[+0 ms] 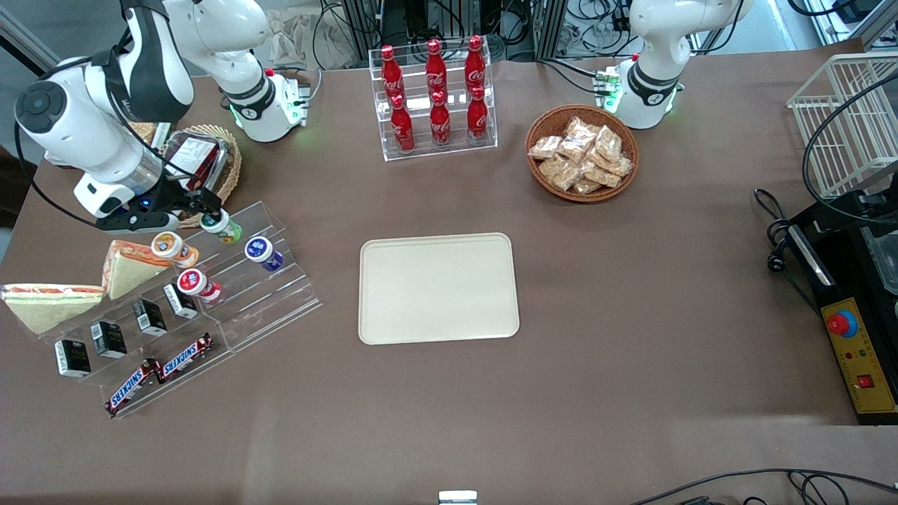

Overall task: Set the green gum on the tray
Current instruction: 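Lower the right gripper onto the green-capped bottle and close it, then lift the green-capped bottle out of the rack and carry it toward the tray, then lower the green-capped bottle onto the cream tray and open the right gripper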

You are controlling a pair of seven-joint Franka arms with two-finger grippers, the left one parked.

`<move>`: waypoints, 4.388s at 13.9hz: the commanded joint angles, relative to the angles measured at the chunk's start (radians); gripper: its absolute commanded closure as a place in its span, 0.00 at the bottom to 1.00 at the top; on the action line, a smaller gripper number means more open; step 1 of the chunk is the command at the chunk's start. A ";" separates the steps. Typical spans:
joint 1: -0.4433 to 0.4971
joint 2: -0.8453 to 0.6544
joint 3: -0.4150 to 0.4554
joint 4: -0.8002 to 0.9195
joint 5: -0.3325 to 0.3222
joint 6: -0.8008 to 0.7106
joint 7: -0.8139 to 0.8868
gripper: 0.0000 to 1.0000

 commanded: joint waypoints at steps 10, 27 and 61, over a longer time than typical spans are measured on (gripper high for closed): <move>0.016 -0.020 0.001 -0.099 0.019 0.109 0.029 0.00; 0.019 0.007 0.004 0.229 0.021 -0.301 0.045 0.76; 0.252 0.616 0.372 0.308 -0.090 0.370 1.148 0.75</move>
